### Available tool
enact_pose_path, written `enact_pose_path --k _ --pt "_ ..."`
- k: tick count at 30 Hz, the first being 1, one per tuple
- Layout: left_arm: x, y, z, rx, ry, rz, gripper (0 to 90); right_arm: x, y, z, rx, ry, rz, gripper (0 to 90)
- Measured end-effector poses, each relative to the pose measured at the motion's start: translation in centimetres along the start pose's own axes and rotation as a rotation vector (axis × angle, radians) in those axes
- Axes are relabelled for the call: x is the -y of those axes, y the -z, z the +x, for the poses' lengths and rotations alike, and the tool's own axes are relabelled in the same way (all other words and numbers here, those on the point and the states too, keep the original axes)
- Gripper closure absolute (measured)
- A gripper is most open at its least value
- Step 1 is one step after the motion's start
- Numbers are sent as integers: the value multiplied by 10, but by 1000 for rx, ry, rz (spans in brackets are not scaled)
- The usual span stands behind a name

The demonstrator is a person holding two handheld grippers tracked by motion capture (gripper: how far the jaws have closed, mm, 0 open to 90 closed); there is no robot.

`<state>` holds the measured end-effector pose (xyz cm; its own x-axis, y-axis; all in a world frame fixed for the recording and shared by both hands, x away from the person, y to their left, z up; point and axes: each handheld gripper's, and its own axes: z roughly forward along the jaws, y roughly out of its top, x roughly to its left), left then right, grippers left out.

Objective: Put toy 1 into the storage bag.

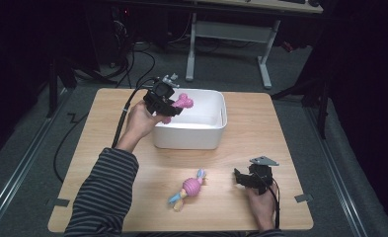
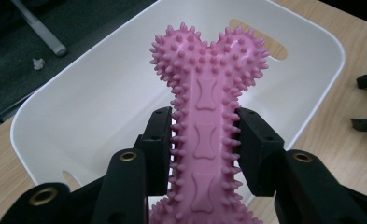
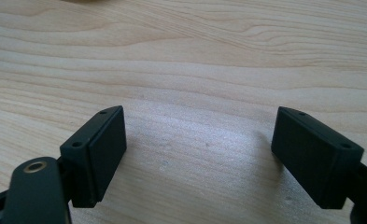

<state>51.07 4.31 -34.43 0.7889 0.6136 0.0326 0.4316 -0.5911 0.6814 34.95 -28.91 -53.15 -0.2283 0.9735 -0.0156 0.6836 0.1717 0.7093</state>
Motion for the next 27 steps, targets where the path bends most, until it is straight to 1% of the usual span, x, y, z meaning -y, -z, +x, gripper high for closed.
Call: enact_pose_path --k 3,9,11,20,24,27 --pt "0 -7 1 -13 -2 0 588 0 0 0 0 -1 0 179" --pt "3 -18 4 -16 1 18 587 0 0 0 0 2 1 179" --pt "4 -20 5 -13 3 19 587 0 0 0 0 3 0 179" --pt "15 -28 12 -36 21 26 584 0 0 0 0 0 0 179" --pt "19 -30 14 -32 30 29 583 0 0 0 0 0 0 179" --pt "22 -32 16 -37 28 43 582 0 0 0 0 0 0 179"
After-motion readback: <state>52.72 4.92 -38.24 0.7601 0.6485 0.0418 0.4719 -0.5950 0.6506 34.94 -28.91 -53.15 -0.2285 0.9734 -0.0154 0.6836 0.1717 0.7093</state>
